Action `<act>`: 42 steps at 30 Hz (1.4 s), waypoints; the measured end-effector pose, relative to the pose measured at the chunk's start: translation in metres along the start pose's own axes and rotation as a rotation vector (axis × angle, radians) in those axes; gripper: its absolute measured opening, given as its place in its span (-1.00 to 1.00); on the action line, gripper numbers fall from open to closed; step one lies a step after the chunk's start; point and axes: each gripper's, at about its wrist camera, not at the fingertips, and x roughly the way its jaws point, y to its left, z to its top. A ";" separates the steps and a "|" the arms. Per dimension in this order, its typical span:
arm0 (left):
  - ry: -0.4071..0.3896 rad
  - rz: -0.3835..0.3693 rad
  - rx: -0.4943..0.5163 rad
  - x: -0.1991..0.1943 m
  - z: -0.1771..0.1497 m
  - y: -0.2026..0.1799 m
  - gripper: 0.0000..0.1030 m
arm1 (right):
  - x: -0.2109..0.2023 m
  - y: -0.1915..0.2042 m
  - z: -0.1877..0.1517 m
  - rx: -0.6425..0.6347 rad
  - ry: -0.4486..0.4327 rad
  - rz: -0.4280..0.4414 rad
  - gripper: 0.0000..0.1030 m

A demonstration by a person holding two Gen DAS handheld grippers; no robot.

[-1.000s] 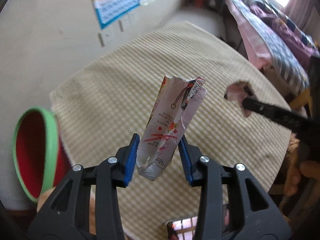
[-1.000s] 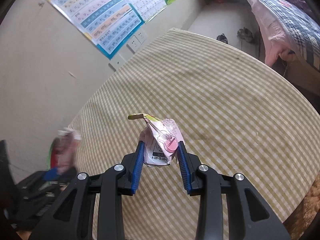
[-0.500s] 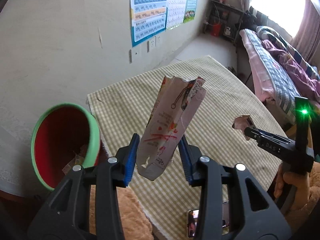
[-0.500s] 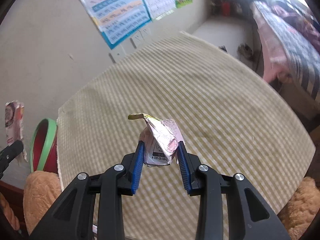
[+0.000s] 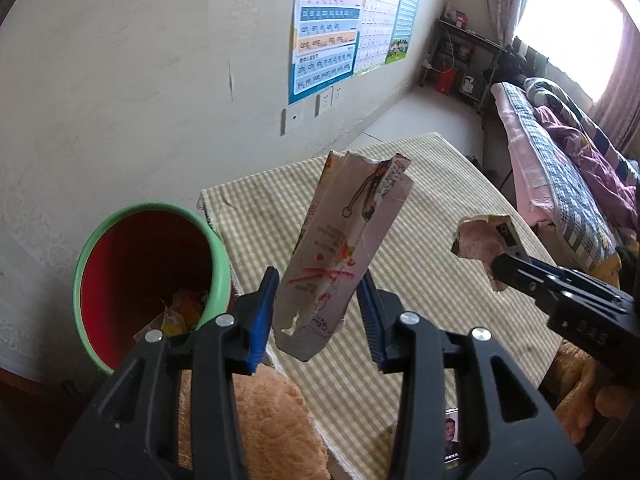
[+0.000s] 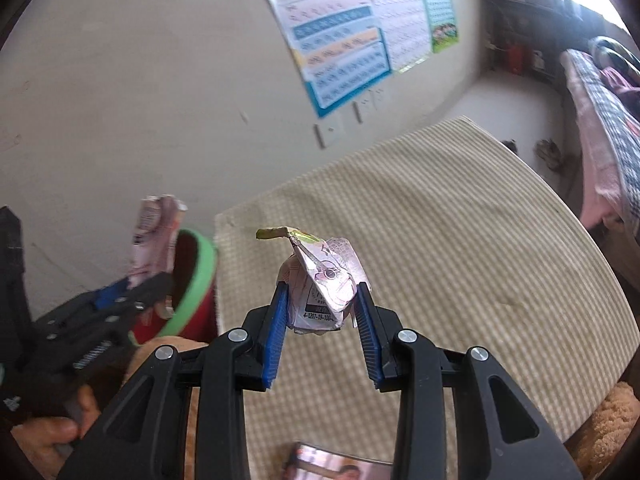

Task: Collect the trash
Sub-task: 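Lift and carry the paper strip and guitar wrapper toward the bucket with both tools, then open the right tool over the bucket, dropping the guitar wrapper, while the left tool holds the strip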

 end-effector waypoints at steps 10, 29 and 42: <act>-0.012 0.046 -0.062 -0.003 -0.004 0.035 -0.26 | 0.010 0.041 0.002 -0.075 0.031 0.034 -0.36; 0.006 0.138 -0.179 -0.002 -0.021 0.104 -0.26 | 0.039 0.087 -0.001 -0.177 0.100 0.061 -0.36; 0.029 0.180 -0.237 0.004 -0.029 0.136 -0.26 | 0.064 0.126 0.001 -0.254 0.144 0.100 -0.36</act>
